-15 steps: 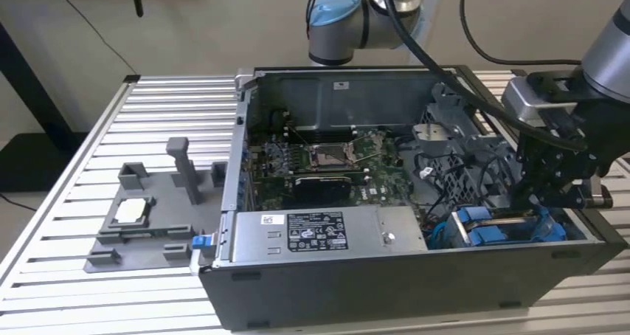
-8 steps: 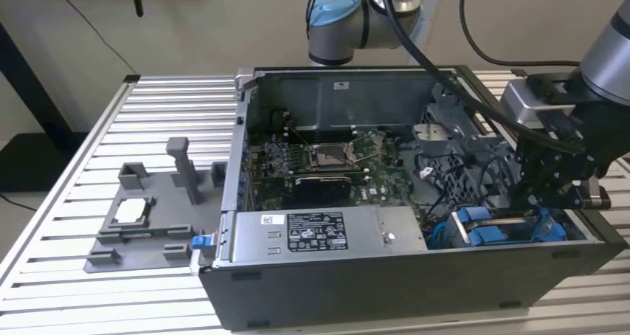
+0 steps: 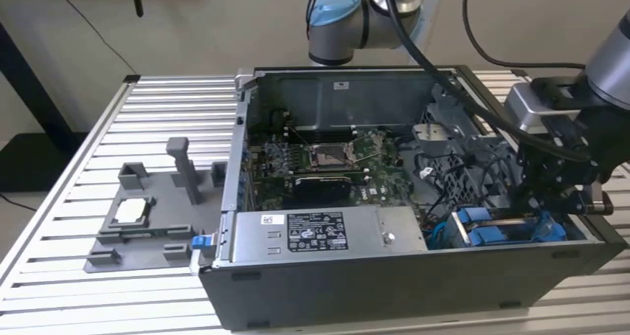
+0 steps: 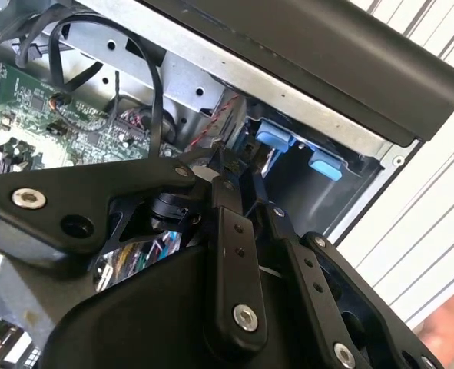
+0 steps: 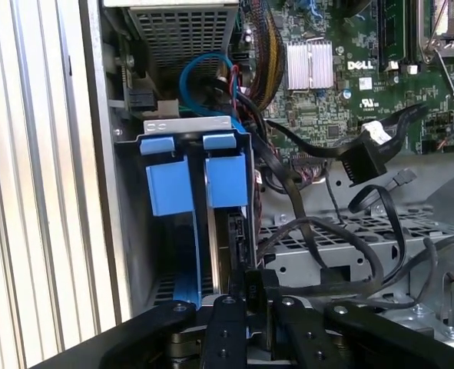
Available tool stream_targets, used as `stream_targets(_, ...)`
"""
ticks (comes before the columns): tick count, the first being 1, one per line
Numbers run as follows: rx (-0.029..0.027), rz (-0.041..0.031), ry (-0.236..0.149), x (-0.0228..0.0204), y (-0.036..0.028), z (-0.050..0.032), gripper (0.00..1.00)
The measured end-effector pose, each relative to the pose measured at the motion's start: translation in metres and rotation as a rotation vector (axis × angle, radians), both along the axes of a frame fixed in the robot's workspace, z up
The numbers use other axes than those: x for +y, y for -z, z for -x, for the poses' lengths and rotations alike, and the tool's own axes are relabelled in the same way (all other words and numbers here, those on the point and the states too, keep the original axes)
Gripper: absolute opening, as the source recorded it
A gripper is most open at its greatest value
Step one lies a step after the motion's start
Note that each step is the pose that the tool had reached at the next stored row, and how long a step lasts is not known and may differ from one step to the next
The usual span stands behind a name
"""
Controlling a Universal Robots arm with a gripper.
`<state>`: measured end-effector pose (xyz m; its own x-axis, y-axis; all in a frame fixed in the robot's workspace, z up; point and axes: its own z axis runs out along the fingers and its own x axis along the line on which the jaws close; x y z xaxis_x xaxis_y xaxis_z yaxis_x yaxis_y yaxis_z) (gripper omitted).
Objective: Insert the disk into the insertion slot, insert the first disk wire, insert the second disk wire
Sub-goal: 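Insert the first disk wire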
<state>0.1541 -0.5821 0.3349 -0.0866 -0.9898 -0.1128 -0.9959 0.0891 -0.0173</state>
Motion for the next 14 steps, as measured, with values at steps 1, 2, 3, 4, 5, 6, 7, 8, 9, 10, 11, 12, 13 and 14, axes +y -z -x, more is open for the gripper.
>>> stream_targets(1, 0.0011, -0.0018, 0.0, -0.0006, 0.0, -0.0002, 0.2)
stream_targets(2, 0.0016, -0.0031, 0.0, -0.0009, 0.0, -0.0004, 0.2)
stream_targets(3, 0.0019, -0.004, 0.0, -0.0012, 0.0001, -0.0007, 0.2)
stream_targets(4, 0.0019, -0.0048, 0.0, -0.0013, 0.0002, -0.0012, 0.2)
stream_targets(5, 0.0017, -0.0065, 0.0, -0.0013, 0.0008, -0.002, 0.2)
stream_targets(6, 0.0018, -0.008, 0.0, -0.0013, 0.0014, -0.0026, 0.2)
stream_targets(7, 0.0018, -0.0089, 0.0, -0.0013, 0.0016, -0.003, 0.2)
stream_targets(8, 0.0017, -0.0102, 0.0, -0.0013, 0.0022, -0.0032, 0.2)
stream_targets(9, 0.0018, -0.0113, 0.0, -0.0014, 0.003, -0.0034, 0.2)
stream_targets(10, 0.0021, -0.0112, 0.0, -0.0014, 0.0041, -0.0037, 0.2)
stream_targets(11, 0.0022, -0.0106, 0.0, -0.0014, 0.0053, -0.0039, 0.2)
stream_targets(12, 0.0023, -0.0105, 0.0, -0.0014, 0.0068, -0.004, 0.2)
stream_targets(13, 0.0022, -0.0113, 0.0, -0.0013, 0.0076, -0.004, 0.2)
stream_targets(14, 0.0022, -0.0119, 0.0, -0.0013, 0.0079, -0.004, 0.2)
